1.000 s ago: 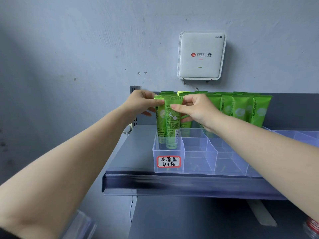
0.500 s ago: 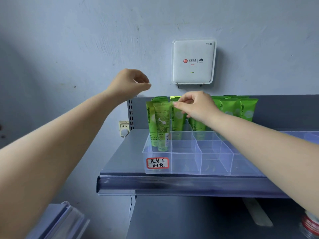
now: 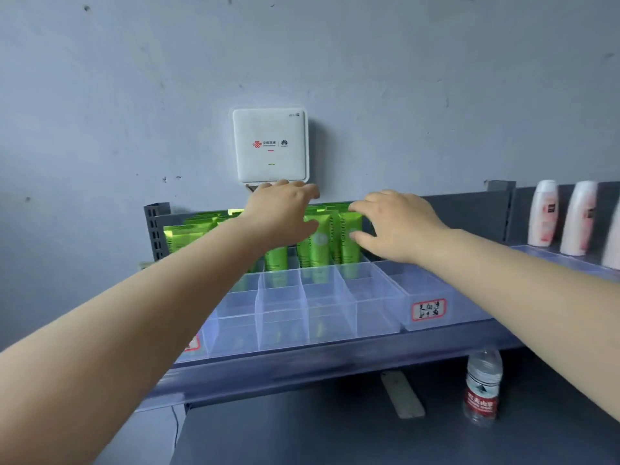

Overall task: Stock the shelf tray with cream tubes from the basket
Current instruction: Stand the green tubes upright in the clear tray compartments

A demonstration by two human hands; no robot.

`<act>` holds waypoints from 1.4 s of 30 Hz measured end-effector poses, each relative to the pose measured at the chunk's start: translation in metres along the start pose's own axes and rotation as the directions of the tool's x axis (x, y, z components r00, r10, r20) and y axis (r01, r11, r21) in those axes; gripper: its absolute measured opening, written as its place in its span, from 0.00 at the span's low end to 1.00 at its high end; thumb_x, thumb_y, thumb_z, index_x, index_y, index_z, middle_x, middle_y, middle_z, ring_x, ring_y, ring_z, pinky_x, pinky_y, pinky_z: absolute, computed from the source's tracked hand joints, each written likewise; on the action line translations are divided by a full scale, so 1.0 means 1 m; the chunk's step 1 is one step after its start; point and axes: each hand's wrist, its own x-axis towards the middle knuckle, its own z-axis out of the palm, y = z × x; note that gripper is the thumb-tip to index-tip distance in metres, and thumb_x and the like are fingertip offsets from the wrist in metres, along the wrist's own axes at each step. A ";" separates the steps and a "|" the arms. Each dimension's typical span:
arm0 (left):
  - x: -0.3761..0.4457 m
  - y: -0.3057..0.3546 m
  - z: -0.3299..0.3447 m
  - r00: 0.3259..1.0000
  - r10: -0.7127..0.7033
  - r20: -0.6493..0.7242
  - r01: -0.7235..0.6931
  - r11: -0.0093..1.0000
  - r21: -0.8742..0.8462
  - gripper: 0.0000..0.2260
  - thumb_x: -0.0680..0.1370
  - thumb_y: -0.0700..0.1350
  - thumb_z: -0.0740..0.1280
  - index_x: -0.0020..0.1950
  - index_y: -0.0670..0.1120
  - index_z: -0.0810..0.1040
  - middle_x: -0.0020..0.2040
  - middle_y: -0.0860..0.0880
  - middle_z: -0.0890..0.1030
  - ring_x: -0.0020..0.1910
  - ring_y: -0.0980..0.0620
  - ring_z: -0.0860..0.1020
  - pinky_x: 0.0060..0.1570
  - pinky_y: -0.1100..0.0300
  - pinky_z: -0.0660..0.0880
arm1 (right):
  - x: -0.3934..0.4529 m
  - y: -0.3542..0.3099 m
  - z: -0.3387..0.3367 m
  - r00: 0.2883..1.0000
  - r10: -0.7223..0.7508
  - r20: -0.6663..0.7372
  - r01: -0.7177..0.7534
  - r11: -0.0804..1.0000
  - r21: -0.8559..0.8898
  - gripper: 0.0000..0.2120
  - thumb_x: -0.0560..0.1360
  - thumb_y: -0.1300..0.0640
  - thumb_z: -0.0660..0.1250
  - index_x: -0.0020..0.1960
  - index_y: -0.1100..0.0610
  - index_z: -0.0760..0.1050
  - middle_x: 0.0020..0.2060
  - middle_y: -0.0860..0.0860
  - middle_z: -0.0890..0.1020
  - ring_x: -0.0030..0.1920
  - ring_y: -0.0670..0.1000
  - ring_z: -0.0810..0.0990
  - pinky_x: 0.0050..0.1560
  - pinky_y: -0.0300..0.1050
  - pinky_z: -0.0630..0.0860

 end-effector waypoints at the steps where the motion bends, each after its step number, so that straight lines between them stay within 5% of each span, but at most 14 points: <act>1: 0.006 0.016 0.003 1.000 0.029 0.002 -0.029 0.999 0.019 0.21 0.77 0.53 0.62 0.68 0.49 0.67 0.64 0.50 0.74 0.64 0.47 0.70 0.61 0.54 0.64 | -0.010 0.013 -0.002 1.000 0.018 0.018 -0.018 1.000 -0.017 0.22 0.77 0.44 0.58 0.67 0.52 0.68 0.61 0.50 0.75 0.64 0.54 0.70 0.55 0.47 0.70; 9: 0.048 0.148 0.016 0.971 0.240 -0.015 -0.239 0.970 0.037 0.22 0.77 0.55 0.60 0.68 0.48 0.67 0.62 0.49 0.74 0.61 0.46 0.72 0.57 0.54 0.66 | -0.093 0.113 -0.017 0.976 0.192 0.106 -0.173 0.971 -0.165 0.21 0.77 0.45 0.58 0.67 0.54 0.67 0.61 0.51 0.73 0.64 0.54 0.69 0.59 0.49 0.68; 20: 0.079 0.324 0.015 0.898 0.438 -0.052 -0.440 0.895 -0.067 0.20 0.77 0.54 0.60 0.67 0.48 0.68 0.60 0.50 0.74 0.60 0.47 0.72 0.58 0.54 0.66 | -0.225 0.226 -0.056 0.928 0.327 0.177 -0.207 0.850 -0.484 0.22 0.77 0.48 0.57 0.68 0.56 0.65 0.64 0.54 0.71 0.65 0.56 0.68 0.62 0.52 0.66; 42: 0.024 0.662 0.043 0.615 0.784 -0.084 -0.777 0.584 -0.237 0.22 0.78 0.51 0.59 0.71 0.46 0.64 0.68 0.47 0.69 0.65 0.44 0.68 0.60 0.52 0.64 | -0.516 0.346 -0.072 0.556 0.753 0.351 -0.514 0.644 -0.566 0.25 0.78 0.46 0.57 0.72 0.55 0.61 0.69 0.54 0.65 0.69 0.55 0.64 0.66 0.53 0.64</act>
